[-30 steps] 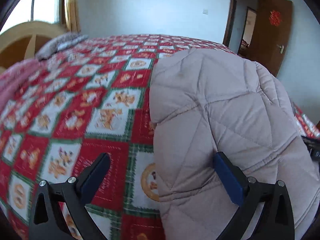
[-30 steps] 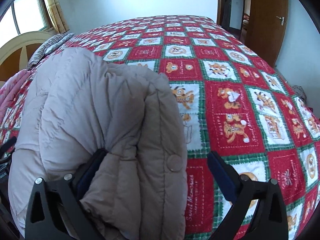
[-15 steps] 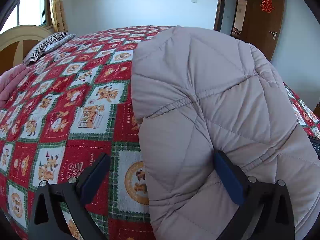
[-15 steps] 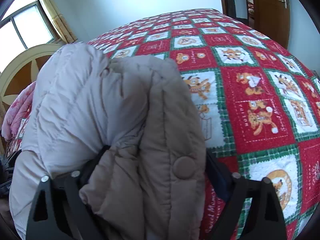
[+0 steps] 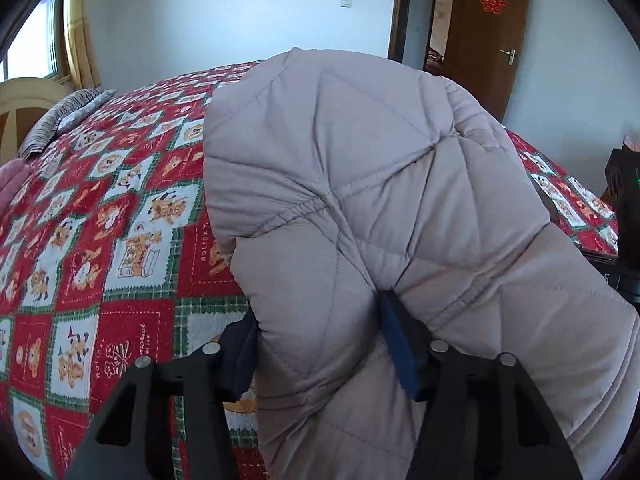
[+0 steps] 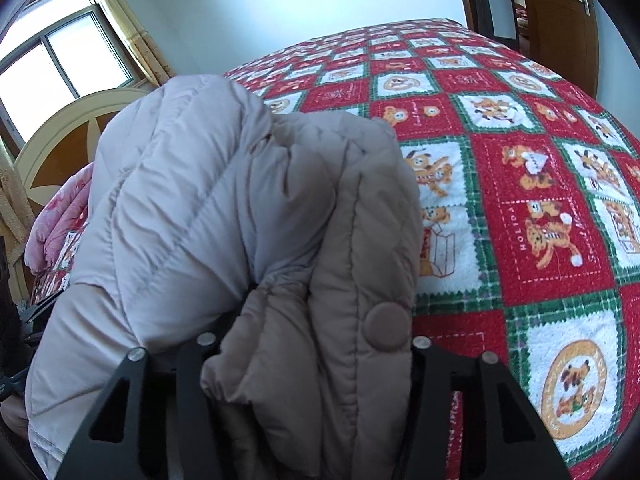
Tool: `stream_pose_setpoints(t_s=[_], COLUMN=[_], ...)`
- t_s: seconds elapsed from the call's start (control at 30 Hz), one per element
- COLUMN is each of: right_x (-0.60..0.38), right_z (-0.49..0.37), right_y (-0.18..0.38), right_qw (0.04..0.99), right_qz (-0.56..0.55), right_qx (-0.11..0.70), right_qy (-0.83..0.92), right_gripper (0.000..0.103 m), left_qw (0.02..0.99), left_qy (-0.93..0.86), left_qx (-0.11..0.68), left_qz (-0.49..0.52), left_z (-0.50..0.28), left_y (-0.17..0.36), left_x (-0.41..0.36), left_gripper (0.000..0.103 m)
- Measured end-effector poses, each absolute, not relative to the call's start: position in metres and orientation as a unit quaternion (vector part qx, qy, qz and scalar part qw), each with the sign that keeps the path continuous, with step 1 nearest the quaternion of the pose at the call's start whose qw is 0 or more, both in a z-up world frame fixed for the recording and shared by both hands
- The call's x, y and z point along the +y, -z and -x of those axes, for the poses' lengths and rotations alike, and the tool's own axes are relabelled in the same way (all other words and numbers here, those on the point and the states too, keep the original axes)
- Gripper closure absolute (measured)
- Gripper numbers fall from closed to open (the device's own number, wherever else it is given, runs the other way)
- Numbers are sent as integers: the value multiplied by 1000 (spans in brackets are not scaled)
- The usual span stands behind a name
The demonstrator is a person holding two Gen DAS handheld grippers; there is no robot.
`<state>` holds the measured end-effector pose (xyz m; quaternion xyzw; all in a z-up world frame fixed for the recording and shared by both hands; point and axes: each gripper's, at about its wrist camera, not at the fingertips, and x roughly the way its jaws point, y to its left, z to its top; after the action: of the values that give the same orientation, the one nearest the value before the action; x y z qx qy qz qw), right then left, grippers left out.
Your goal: Fold large clothes
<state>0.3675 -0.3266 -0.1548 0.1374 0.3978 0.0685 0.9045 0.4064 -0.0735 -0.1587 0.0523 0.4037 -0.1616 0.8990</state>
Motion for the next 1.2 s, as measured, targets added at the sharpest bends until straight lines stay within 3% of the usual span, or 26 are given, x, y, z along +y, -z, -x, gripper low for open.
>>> stream_pose_setpoints(t_s=[0.17, 0.27, 1.2], right_x=[-324, -324, -288], right_z=[-361, -355, -323], right_y=[151, 147, 108], right_qw=[911, 913, 921], right_qz=[-136, -139, -164], right_qx=[385, 377, 327], right_qy=[-65, -67, -132], right_gripper=[65, 71, 78], left_qw=[903, 908, 937], left_qy=[158, 150, 111], left_qx=[387, 374, 303], left_qz=[-98, -109, -136], left_z=[-396, -387, -332], left_y=[152, 142, 65], left_x=[-81, -80, -29], left_gripper=[67, 74, 78])
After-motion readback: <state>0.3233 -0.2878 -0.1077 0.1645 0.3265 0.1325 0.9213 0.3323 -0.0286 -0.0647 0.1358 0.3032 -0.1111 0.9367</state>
